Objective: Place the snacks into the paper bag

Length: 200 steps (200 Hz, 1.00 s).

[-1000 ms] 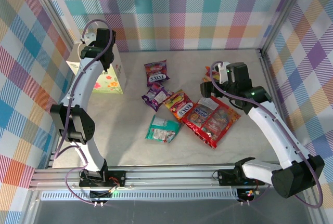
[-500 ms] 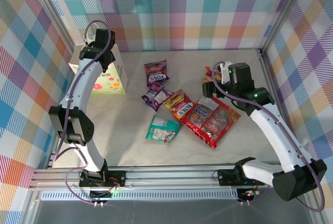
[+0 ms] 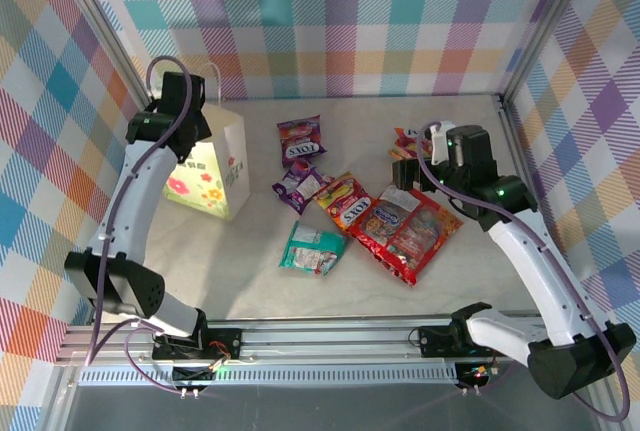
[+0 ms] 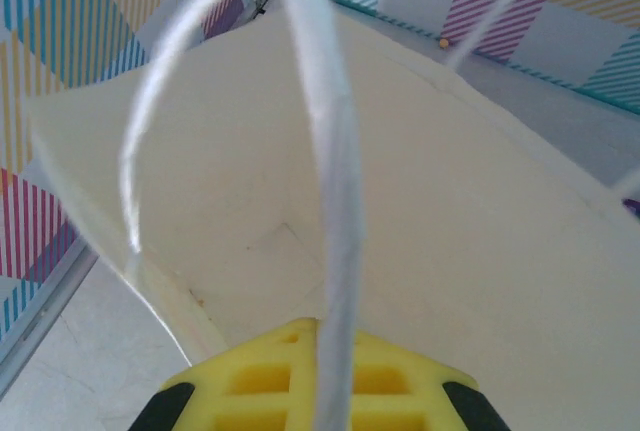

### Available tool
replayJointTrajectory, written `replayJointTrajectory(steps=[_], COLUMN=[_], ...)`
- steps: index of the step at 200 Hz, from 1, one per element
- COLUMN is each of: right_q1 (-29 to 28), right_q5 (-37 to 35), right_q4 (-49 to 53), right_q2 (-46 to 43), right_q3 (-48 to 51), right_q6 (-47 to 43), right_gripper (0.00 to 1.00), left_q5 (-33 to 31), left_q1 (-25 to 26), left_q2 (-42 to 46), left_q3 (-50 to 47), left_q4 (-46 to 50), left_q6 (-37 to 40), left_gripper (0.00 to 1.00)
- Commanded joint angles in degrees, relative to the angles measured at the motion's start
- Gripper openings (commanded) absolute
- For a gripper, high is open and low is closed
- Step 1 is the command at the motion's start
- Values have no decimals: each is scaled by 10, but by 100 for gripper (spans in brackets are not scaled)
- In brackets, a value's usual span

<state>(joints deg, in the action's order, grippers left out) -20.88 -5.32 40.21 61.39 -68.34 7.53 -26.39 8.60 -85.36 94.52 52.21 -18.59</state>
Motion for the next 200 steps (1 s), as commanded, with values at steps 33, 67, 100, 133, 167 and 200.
replayJointTrajectory(steps=[33,67,100,133,167,200], right_q1=[-10,-21,-27,-31,-34,-35], right_q5=[28,25,23,25,28,30], right_q4=[11,14,18,19,21,22], right_q2=[-21,-15,-22,-31,-35,-29], right_q3=[9,7,9,18,24,22], right_q6=[27,30,31,38,39,35], right_gripper=[99,99,99,99,99,99], left_q5=[44,71,72,60,42,37], left_q1=[5,16,43,83,93,98], left_q2=[94,143,170,180,209,253], left_q3=[-67,-107,-115,-128,-176,-205], left_q4=[37,41,60,78,93,115], left_q6=[-9,-29,-47,-58,-77,-94], left_gripper=[1,2,3,5,6,13])
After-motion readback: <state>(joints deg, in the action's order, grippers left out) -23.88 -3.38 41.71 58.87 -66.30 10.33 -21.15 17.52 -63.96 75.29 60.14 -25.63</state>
